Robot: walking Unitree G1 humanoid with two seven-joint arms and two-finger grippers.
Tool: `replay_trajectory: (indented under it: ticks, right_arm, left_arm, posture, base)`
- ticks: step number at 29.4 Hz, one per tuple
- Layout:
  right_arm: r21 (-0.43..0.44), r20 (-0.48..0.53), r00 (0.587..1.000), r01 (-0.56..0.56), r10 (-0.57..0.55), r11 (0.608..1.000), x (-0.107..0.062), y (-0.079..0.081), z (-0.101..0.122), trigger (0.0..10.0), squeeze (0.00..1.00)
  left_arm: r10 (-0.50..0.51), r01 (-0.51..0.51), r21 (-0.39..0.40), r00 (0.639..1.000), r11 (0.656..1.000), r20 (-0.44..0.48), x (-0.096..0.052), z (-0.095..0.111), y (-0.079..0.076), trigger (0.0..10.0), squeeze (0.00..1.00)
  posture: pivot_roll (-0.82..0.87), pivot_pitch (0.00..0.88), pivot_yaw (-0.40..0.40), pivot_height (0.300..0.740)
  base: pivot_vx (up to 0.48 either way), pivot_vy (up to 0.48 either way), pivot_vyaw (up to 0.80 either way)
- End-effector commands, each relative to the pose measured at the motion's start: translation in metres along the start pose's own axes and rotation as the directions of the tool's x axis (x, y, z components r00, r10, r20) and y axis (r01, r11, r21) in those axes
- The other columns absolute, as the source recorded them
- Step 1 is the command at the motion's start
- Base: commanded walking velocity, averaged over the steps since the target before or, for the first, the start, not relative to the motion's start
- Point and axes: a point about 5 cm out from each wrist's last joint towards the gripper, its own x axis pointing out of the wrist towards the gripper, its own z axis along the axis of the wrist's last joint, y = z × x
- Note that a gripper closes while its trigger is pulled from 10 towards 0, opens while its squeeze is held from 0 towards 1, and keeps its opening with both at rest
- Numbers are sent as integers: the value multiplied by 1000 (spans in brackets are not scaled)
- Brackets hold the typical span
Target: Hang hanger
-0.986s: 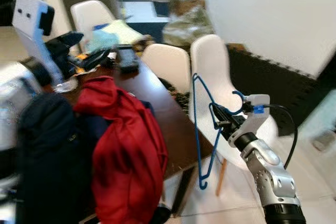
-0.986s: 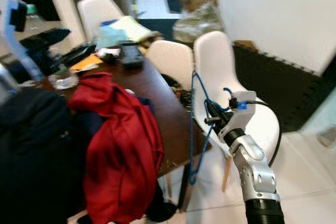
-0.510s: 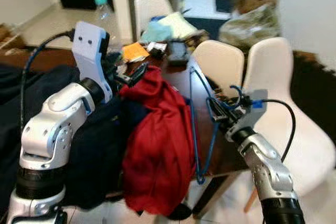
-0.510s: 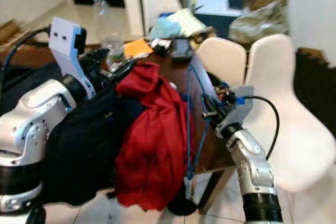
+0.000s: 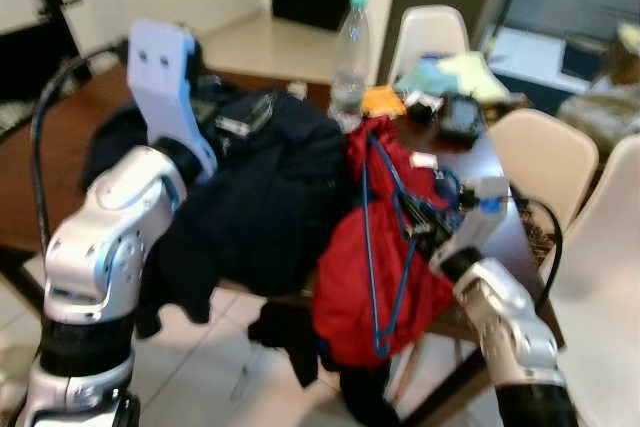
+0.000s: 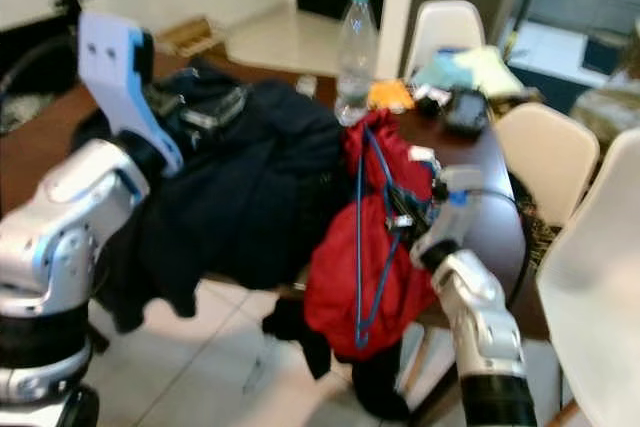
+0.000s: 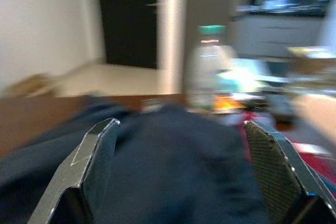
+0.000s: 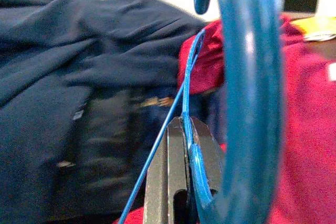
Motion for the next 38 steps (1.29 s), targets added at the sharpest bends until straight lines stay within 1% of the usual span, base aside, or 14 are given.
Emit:
replay_trajectory:
  ticks: [1,6,9,11,16,18,22,24,26,29,32,33,36,38]
  right_arm:
    - [-12,-12,1000,5,-5,1000,-2,-2,-2,10000,0]
    - [-10,-28,999,21,-22,1000,-2,-3,-6,10000,0]
    - [-10,-31,999,26,-26,1000,-2,-3,-6,10000,0]
    - [-13,-33,999,30,-30,999,-2,-4,-6,10000,0]
    - [-14,-33,999,33,-34,999,-2,-5,-6,10000,0]
    - [-18,-33,999,40,-41,999,-2,-7,-5,10000,0]
    - [-20,-33,998,43,-44,999,-3,-7,-5,10000,0]
    - [-37,-45,997,61,-62,997,-4,-11,-5,10000,0]
    - [-37,-45,997,61,-62,997,-4,-11,-5,10000,0]
    - [-53,-56,995,80,-83,995,-5,-15,-5,10000,0]
    - [-61,-60,995,82,-85,995,-5,-15,-5,10000,0]
    - [-66,-63,994,82,-86,995,-5,-15,-5,10000,0]
    - [-71,-66,994,82,-87,994,-5,-15,-5,10000,0]
    - [-78,-69,993,88,-93,993,-7,-17,-5,10000,0]
  left_arm:
    - [75,-75,29,997,997,-15,-2,-2,10,10000,0]
    - [216,-210,75,973,975,-77,-9,-16,40,10000,0]
    - [244,-240,56,965,969,-93,-12,-20,49,10000,0]
    - [284,-283,30,953,959,-104,-16,-25,67,10000,0]
    - [296,-297,3,950,955,-96,-18,-25,78,10000,0]
    - [307,-309,-17,949,951,-65,-18,-20,96,10000,0]
    - [312,-314,-13,948,949,-54,-17,-18,101,10000,0]
    - [376,-377,-26,926,926,-23,-15,-1,126,10000,0]
    - [376,-377,-26,926,926,-23,-15,-1,126,10000,0]
    - [416,-421,-66,906,905,-75,-14,-1,144,10000,0]
    - [380,-393,-106,917,913,-121,-9,-9,142,10000,0]
    - [320,-335,-126,939,934,-126,-3,-10,132,10000,0]
    - [260,-277,-138,957,951,-130,3,-10,122,10000,0]
    - [166,-190,-141,971,972,-172,11,-16,107,10000,0]
  posture:
    - [152,69,-33,740]
    - [151,71,-35,740]
    - [150,72,-36,740]
    - [148,72,-37,740]
    - [145,72,-41,740]
    - [138,71,-47,740]
    - [138,71,-47,740]
    - [132,71,-49,740]
    - [132,71,-49,740]
    - [133,71,-53,740]
    - [123,71,-57,740]
    - [117,72,-56,740]
    - [116,71,-56,740]
    - [114,72,-54,740]
  base:
    - [0,0,419]
    - [0,0,0]
    - [0,0,0]
    - [0,0,0]
    - [0,0,0]
    - [0,0,0]
    - [0,0,0]
    - [0,0,0]
    - [0,0,0]
    - [0,0,0]
    - [0,0,0]
    - [0,0,0]
    - [0,0,0]
    - [0,0,0]
